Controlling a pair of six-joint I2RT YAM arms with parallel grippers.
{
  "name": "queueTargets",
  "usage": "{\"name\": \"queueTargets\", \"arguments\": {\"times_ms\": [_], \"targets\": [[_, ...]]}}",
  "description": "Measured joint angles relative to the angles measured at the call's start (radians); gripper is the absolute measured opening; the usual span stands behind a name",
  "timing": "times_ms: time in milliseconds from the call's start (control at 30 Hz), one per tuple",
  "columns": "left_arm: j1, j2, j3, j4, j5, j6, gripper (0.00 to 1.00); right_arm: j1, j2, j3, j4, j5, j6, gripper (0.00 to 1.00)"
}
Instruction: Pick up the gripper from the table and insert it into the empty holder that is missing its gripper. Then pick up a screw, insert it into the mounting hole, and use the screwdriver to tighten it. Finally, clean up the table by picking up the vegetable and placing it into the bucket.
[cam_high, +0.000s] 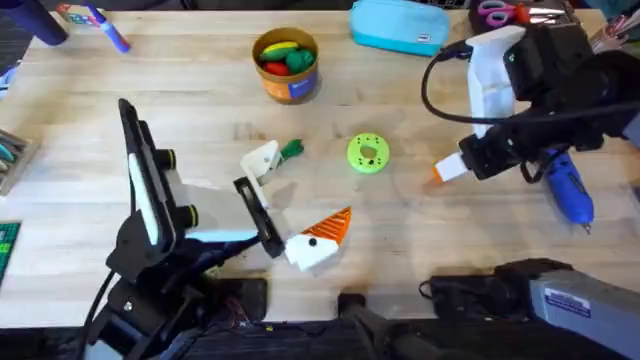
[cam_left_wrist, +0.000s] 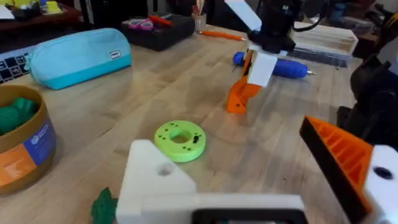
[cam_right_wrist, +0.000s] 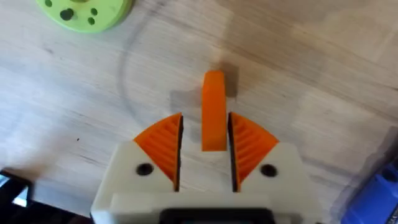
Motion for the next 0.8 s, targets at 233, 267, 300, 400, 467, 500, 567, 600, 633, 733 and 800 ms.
{"name": "queueTargets", "arguments": {"times_ms": [233, 267, 300, 400, 467, 500, 567, 600, 633, 733, 800], "targets": [[0.000, 0.000, 0.000, 0.000, 0.000, 0.000, 0.990, 0.000, 0.000, 0.000, 0.006, 0.003, -0.011, 0.260], [0.000, 0.000, 0.000, 0.000, 0.000, 0.000, 0.990, 0.000, 0.000, 0.000, 0.006, 0.003, -0.012, 0.247], [0.000, 0.000, 0.000, 0.000, 0.000, 0.000, 0.990, 0.000, 0.000, 0.000, 0.006, 0.003, -0.013, 0.226], [0.000, 0.000, 0.000, 0.000, 0.000, 0.000, 0.990, 0.000, 0.000, 0.002, 0.008, 0.004, -0.019, 0.039], [0.000, 0.000, 0.000, 0.000, 0.000, 0.000, 0.990, -0.001, 0.000, 0.004, 0.009, 0.006, -0.016, 0.015], [0.000, 0.000, 0.000, 0.000, 0.000, 0.000, 0.990, -0.001, 0.000, 0.004, 0.008, 0.007, -0.016, 0.016], [0.000, 0.000, 0.000, 0.000, 0.000, 0.000, 0.990, -0.001, 0.000, 0.008, 0.004, 0.007, -0.016, 0.015], [0.000, 0.000, 0.000, 0.000, 0.000, 0.000, 0.990, -0.001, 0.000, 0.015, -0.002, 0.007, -0.016, 0.014], [0.000, 0.000, 0.000, 0.000, 0.000, 0.000, 0.990, -0.001, 0.000, 0.025, -0.011, 0.007, -0.016, 0.013], [0.000, 0.000, 0.000, 0.000, 0.000, 0.000, 0.990, -0.001, 0.001, 0.079, -0.052, 0.005, -0.014, 0.012], [0.000, 0.000, 0.000, 0.000, 0.000, 0.000, 0.990, -0.001, 0.001, 0.120, -0.061, -0.006, -0.001, 0.011]]}}
